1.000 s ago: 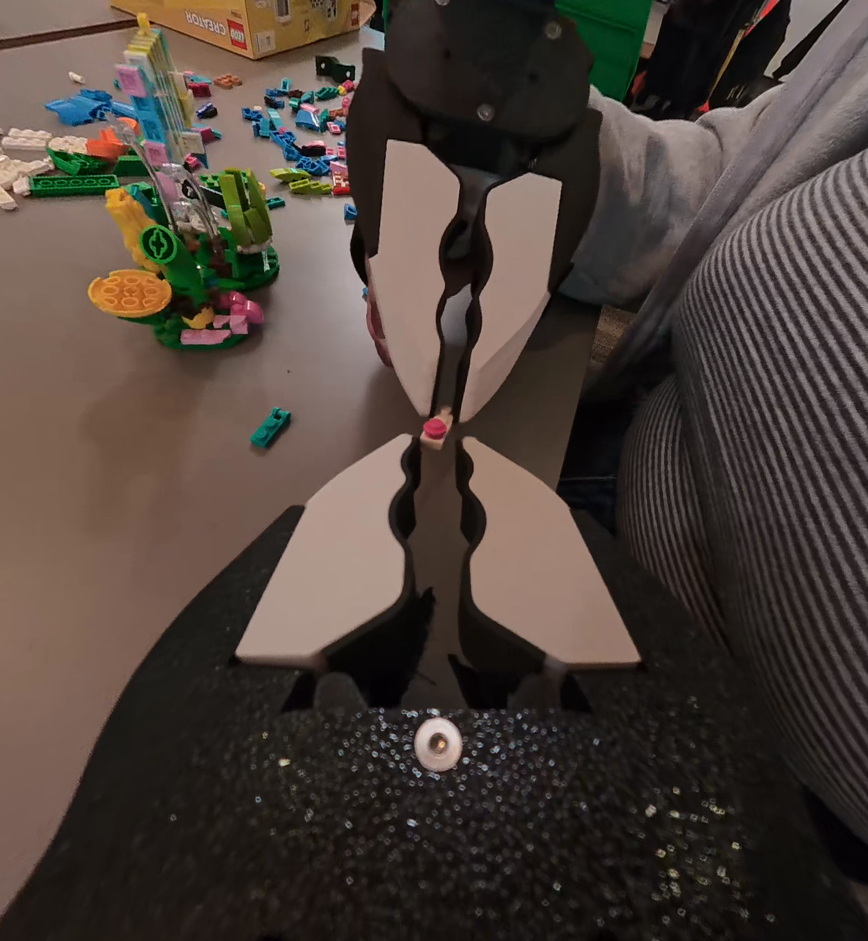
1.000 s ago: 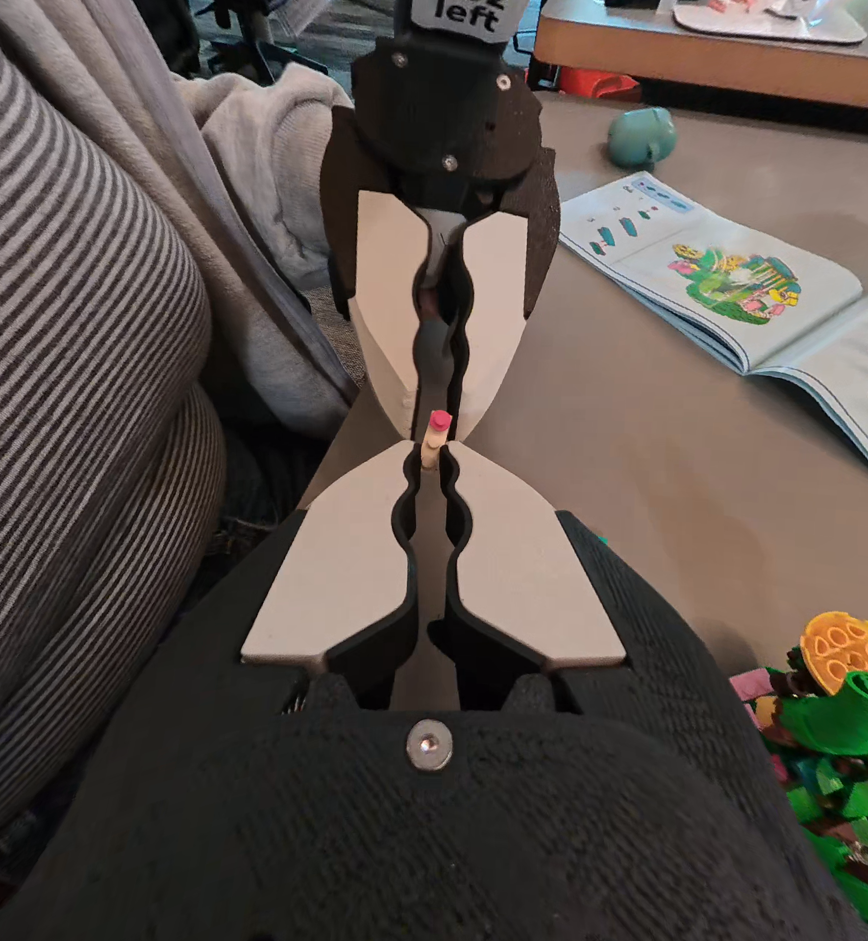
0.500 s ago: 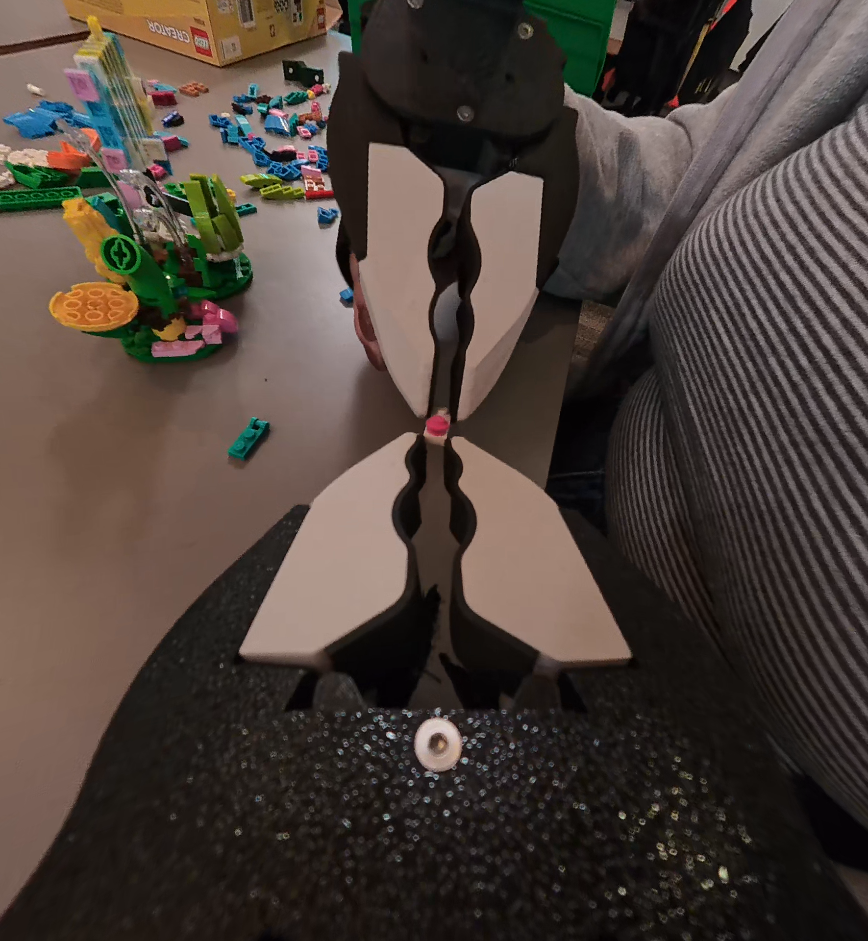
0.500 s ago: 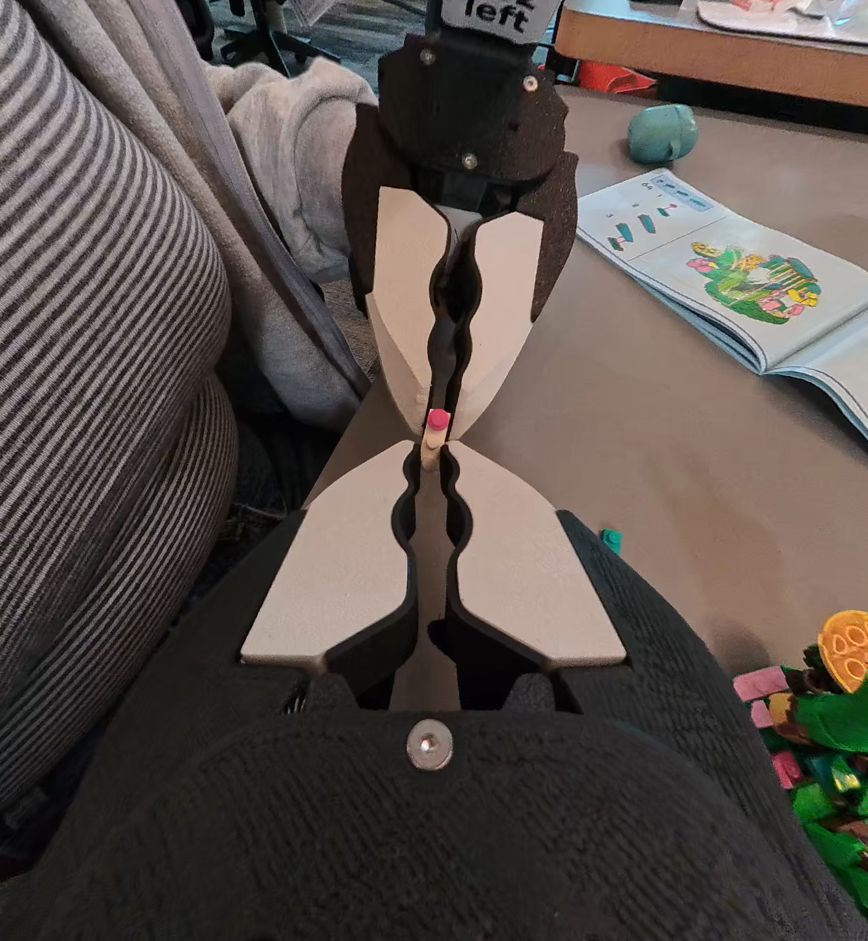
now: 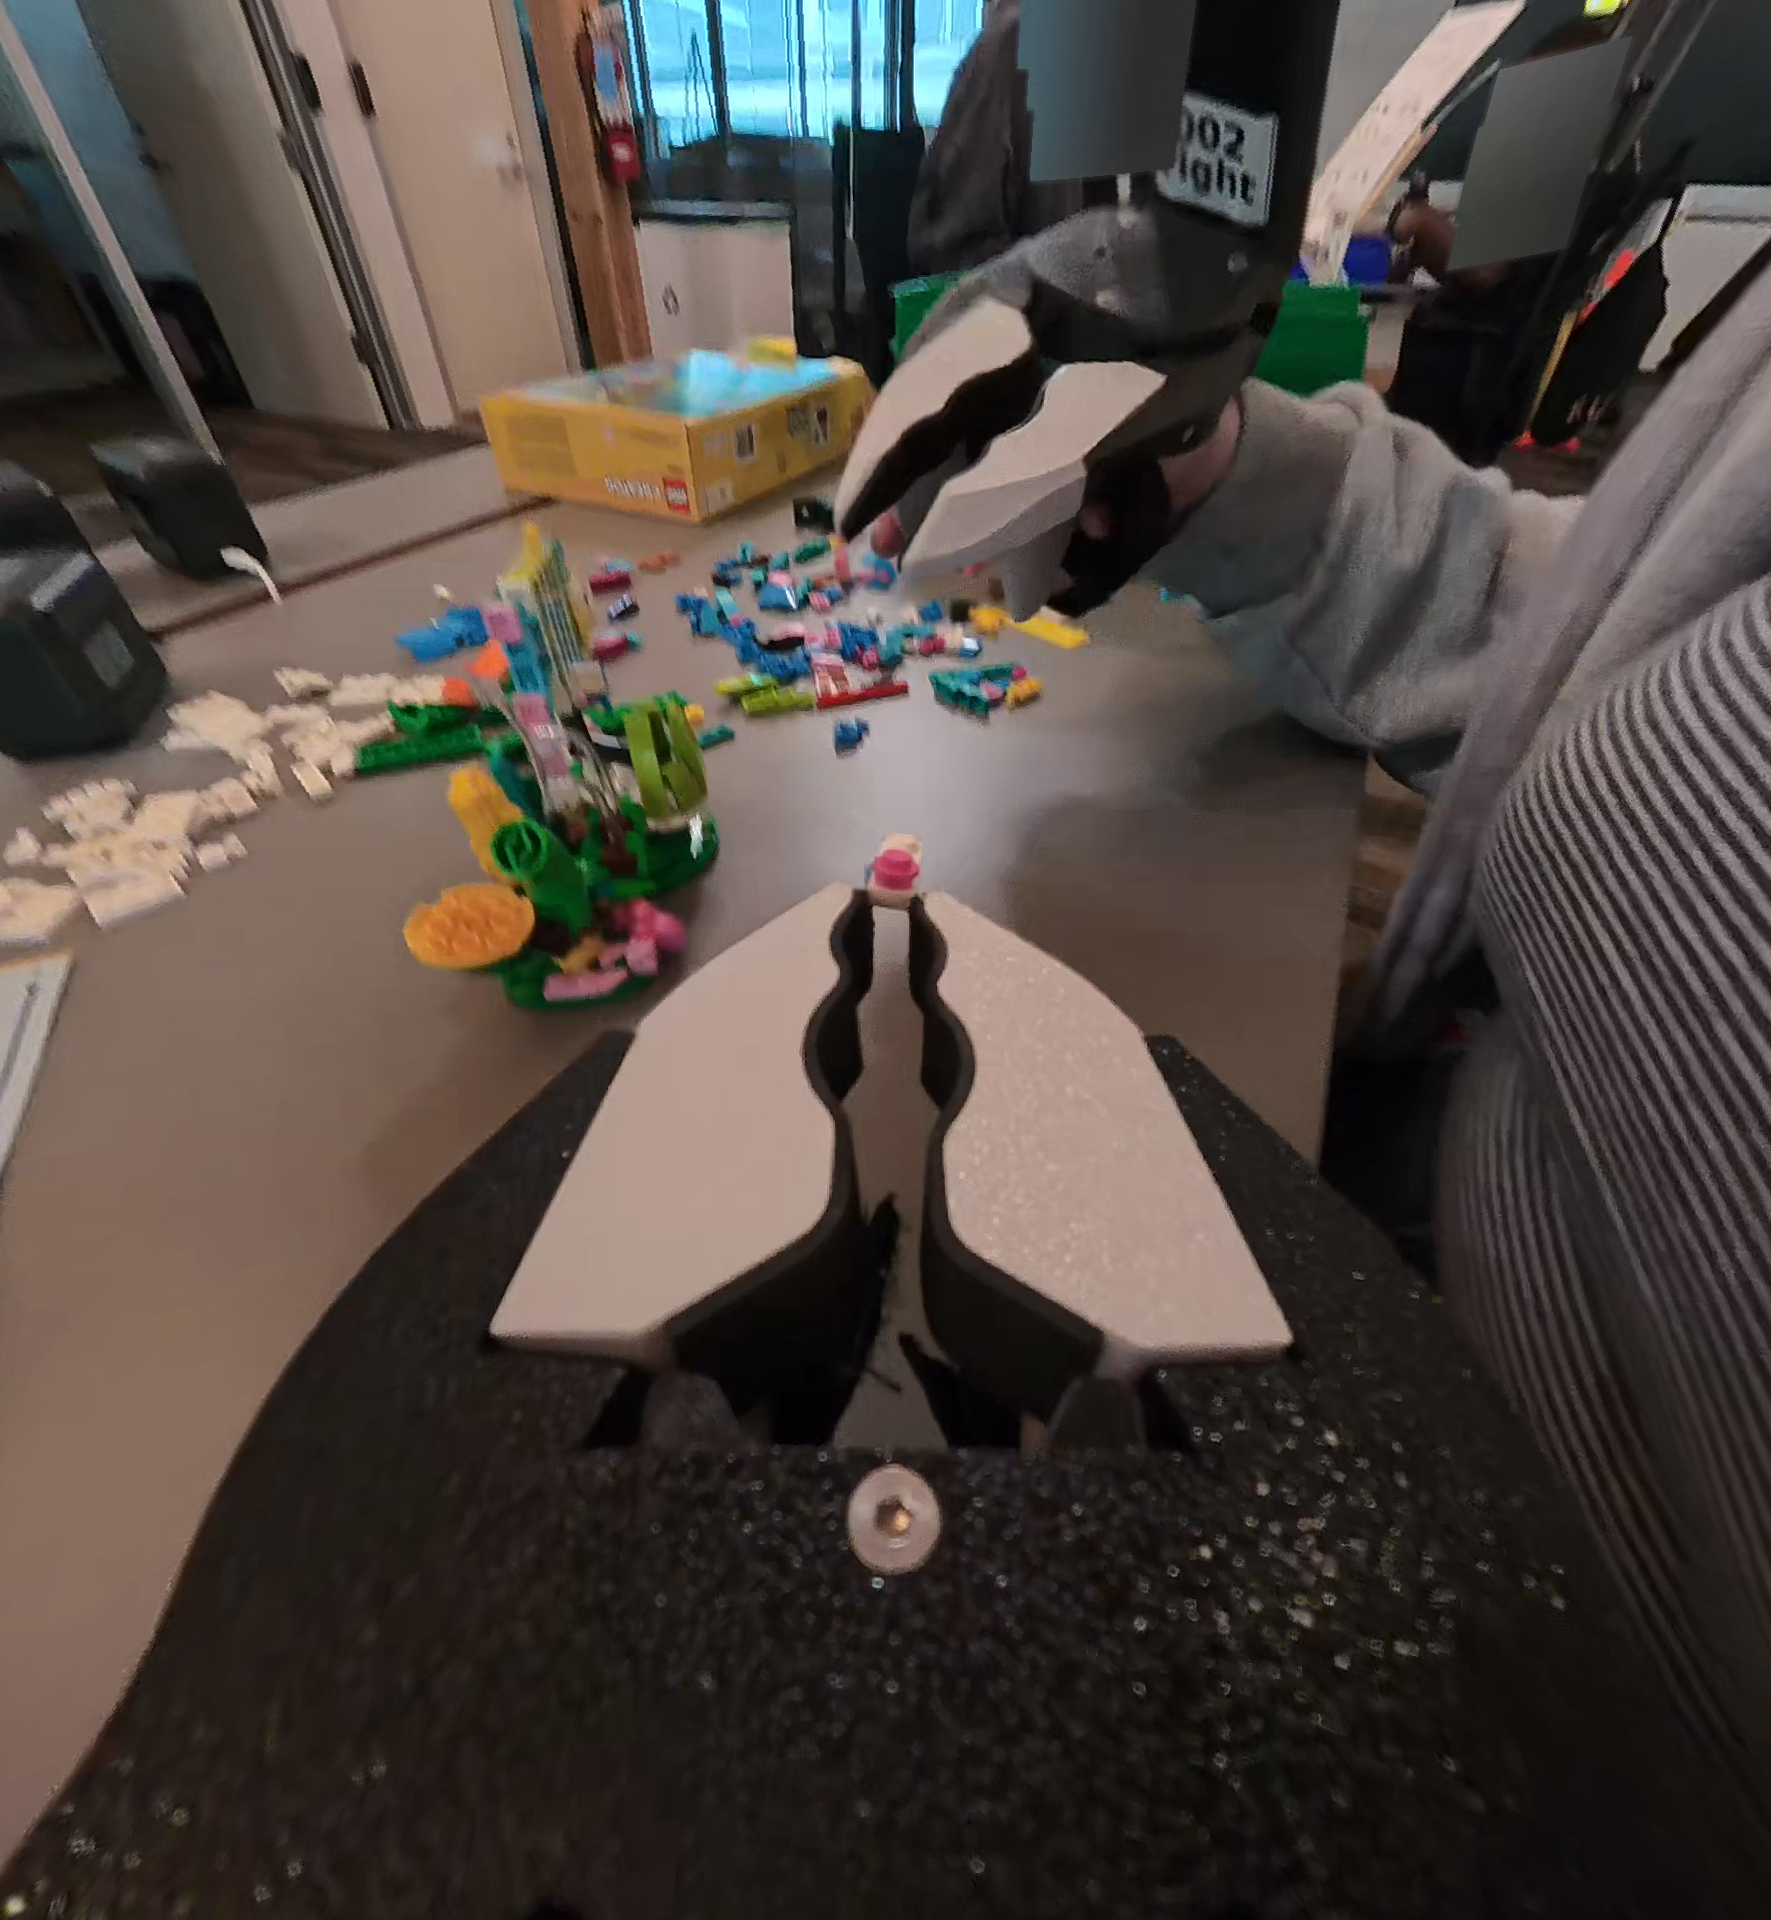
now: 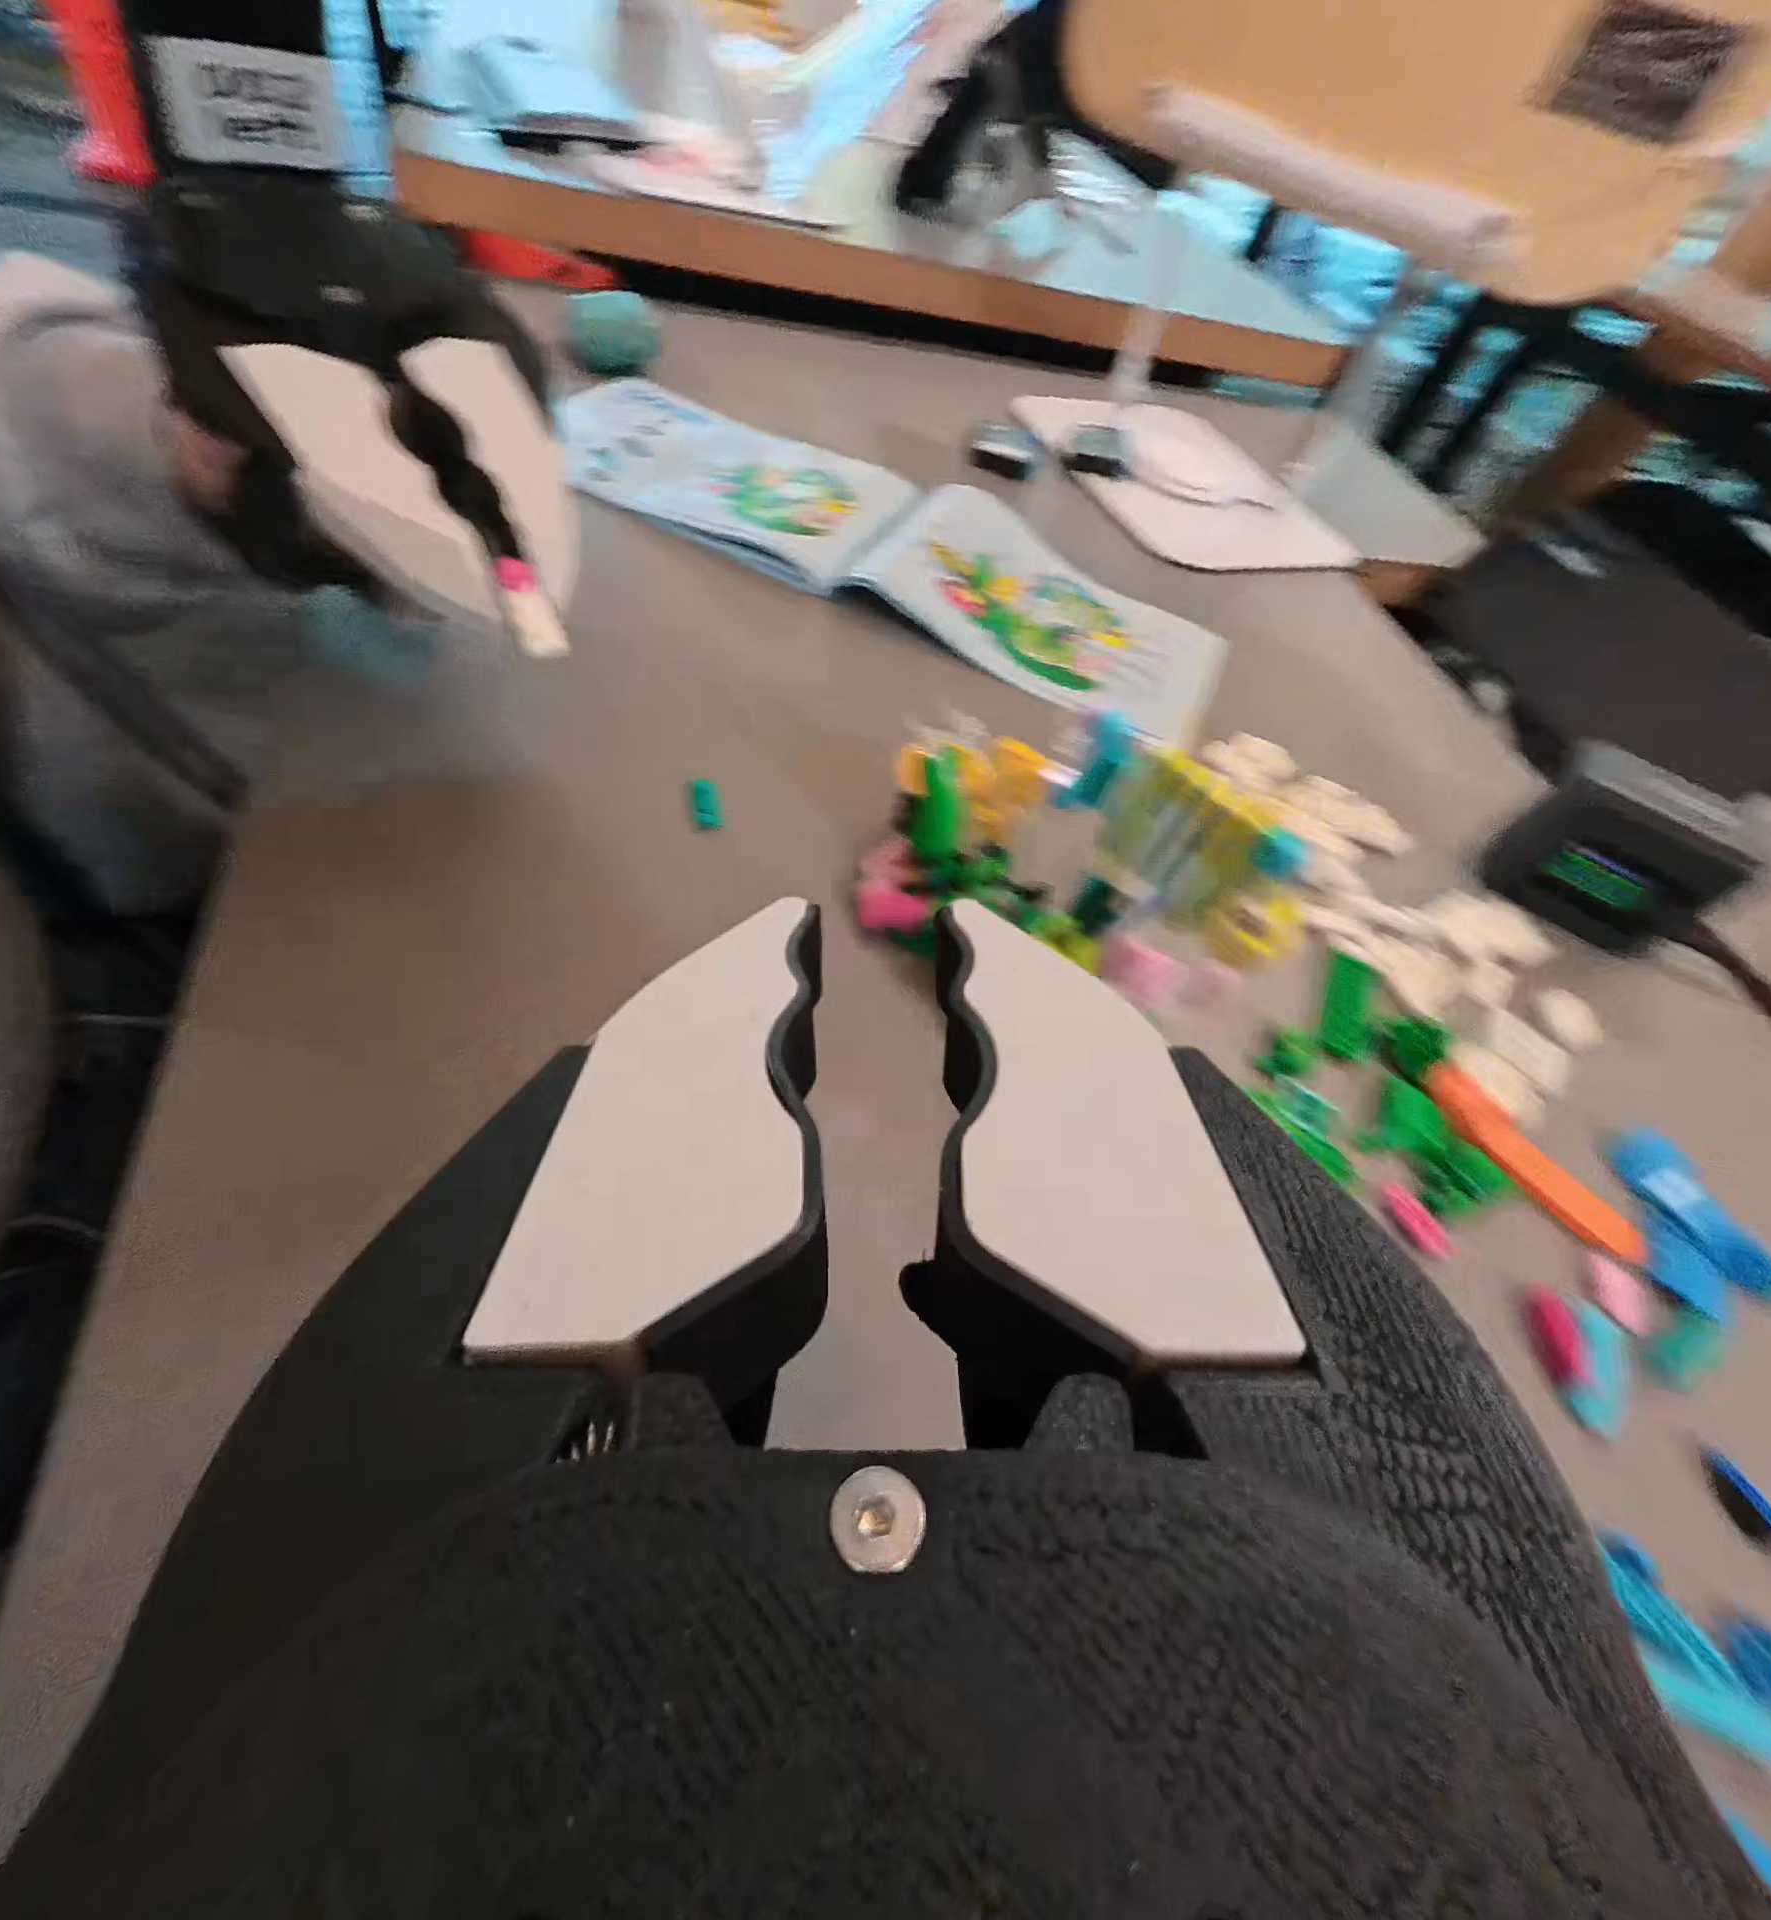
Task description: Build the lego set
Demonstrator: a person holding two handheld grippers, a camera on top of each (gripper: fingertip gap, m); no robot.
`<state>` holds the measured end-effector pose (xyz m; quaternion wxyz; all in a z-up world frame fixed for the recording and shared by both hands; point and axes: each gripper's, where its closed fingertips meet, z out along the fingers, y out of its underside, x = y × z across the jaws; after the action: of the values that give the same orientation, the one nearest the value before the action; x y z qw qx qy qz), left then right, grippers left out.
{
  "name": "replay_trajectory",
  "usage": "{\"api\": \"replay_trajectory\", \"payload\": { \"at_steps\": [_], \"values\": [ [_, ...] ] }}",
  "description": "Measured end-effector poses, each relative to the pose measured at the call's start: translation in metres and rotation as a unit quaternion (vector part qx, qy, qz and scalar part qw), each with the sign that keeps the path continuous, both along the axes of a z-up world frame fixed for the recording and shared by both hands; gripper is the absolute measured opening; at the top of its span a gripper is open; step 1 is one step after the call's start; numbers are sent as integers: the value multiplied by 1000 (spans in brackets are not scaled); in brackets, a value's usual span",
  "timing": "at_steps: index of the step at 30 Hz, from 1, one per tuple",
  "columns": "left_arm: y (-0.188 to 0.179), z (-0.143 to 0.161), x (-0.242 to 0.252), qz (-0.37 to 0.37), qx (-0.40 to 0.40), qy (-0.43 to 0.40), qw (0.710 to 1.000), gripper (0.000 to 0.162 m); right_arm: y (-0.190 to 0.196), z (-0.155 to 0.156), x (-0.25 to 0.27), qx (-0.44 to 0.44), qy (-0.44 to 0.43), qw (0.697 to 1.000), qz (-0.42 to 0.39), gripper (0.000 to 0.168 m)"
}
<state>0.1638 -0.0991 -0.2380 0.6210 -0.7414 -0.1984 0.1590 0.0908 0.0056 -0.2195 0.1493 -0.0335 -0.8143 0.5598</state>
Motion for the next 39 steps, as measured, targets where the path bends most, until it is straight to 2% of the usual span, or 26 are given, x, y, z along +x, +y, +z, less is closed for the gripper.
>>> {"api": "replay_trajectory", "payload": {
  "at_steps": [2,4,6,9,13,17,21,25,29,31,36,39],
  "values": [
    [6,10,-14,8,22,25,999,6,38,9,-32,-5,14,995,-98,20],
    [14,18,-28,9,46,37,998,6,81,22,-60,-10,34,979,-203,19],
    [22,23,-40,13,69,47,996,6,120,30,-76,-5,41,960,-276,18],
    [32,28,-52,20,98,47,994,6,165,29,-91,32,21,943,-329,18],
    [35,27,-52,24,106,70,992,6,201,20,-114,91,-6,933,-349,18],
    [33,24,-52,28,89,88,992,6,206,14,-147,120,-45,933,-335,19],
    [36,20,-51,23,72,93,993,6,209,-7,-186,197,-83,920,-327,19],
    [40,17,-48,18,47,111,993,6,226,-36,-221,236,-199,869,-387,18],
    [41,15,-47,16,41,114,992,6,224,-61,-229,196,-369,808,-415,17],
    [41,16,-47,16,44,113,993,6,222,-71,-232,198,-400,791,-418,18],
    [40,16,-49,20,47,107,993,6,194,-76,-254,146,-428,794,-407,17],
    [39,15,-50,21,45,107,993,6,189,-81,-268,165,-406,794,-422,16]
  ]
}}
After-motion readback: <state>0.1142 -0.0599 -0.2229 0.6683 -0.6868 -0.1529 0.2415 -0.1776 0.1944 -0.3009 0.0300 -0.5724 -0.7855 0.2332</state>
